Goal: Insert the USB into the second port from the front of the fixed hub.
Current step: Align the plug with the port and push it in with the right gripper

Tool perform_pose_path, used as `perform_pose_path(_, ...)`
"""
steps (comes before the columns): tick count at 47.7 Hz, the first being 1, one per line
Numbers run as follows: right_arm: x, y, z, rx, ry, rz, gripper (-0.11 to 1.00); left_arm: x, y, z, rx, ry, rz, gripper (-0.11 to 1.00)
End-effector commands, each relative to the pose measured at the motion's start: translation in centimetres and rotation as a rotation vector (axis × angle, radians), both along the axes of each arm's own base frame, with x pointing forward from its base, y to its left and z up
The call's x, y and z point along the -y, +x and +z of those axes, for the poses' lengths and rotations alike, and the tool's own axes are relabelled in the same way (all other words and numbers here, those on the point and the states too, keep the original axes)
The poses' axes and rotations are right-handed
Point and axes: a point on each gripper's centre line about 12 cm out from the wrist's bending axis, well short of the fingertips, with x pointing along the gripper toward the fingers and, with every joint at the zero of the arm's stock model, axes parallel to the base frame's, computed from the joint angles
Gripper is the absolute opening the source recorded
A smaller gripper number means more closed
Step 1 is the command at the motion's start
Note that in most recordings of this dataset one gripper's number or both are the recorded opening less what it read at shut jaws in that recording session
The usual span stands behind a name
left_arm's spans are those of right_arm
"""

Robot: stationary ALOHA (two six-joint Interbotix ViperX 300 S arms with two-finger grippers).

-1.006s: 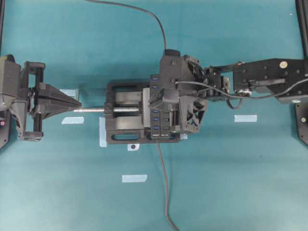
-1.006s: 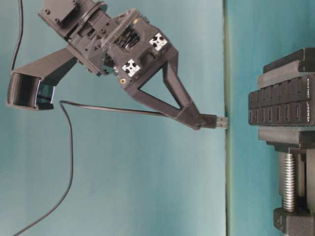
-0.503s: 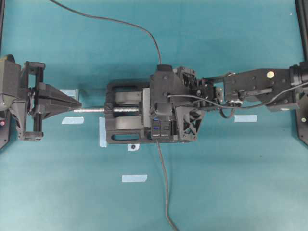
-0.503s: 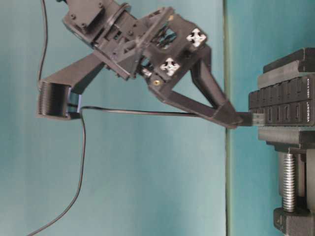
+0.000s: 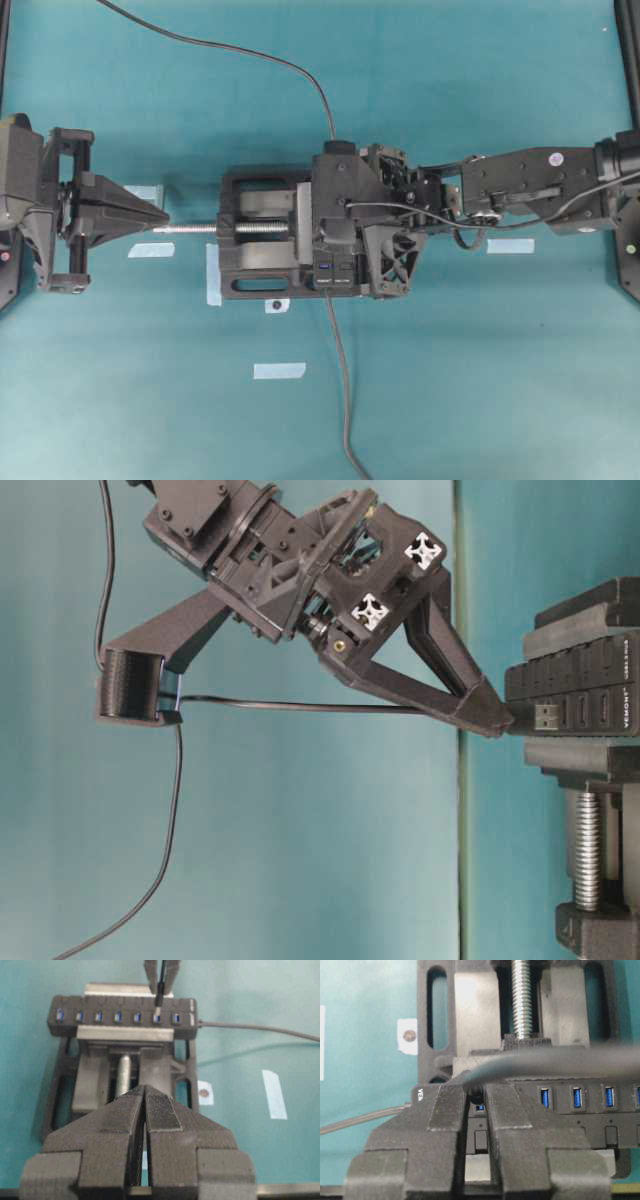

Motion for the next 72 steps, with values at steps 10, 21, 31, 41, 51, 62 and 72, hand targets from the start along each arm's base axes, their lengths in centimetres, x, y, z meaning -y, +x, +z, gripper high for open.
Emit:
perform_pose_path(10, -0.3, 0.2, 0.3, 0.012, 0.009, -0.002, 0.05, 0.0, 0.2, 0.5, 0.017, -0.001, 0.002, 0.00)
perform_pose_path(21, -0.3, 0.0, 0.0, -0.005, 0.009, -0.002, 0.05, 0.0, 0.2, 0.6, 0.018, -0.001, 0.002, 0.00)
perform_pose_path(31, -0.3, -0.2, -0.3, -0.021, 0.009, -0.003, 0.05, 0.0, 0.2, 0.6, 0.018, -0.001, 0.002, 0.00)
perform_pose_path(41, -0.3, 0.1, -0.5, -0.012, 0.009, -0.003, 0.05, 0.0, 0.1, 0.4, 0.014, -0.001, 0.002, 0.00)
perform_pose_path(51, -0.1, 0.5, -0.2, 0.032, 0.010, -0.007, 0.05, 0.0, 0.1, 0.3, 0.012, -0.001, 0.002, 0.00)
perform_pose_path(62, 0.0, 0.4, -0.3, 0.031, 0.010, -0.010, 0.05, 0.0, 0.1, 0.3, 0.012, -0.001, 0.002, 0.00)
perform_pose_path(72, 0.1, 0.0, -0.8, 0.015, 0.011, -0.012, 0.05, 0.0, 0.1, 0.3, 0.011, -0.001, 0.002, 0.00)
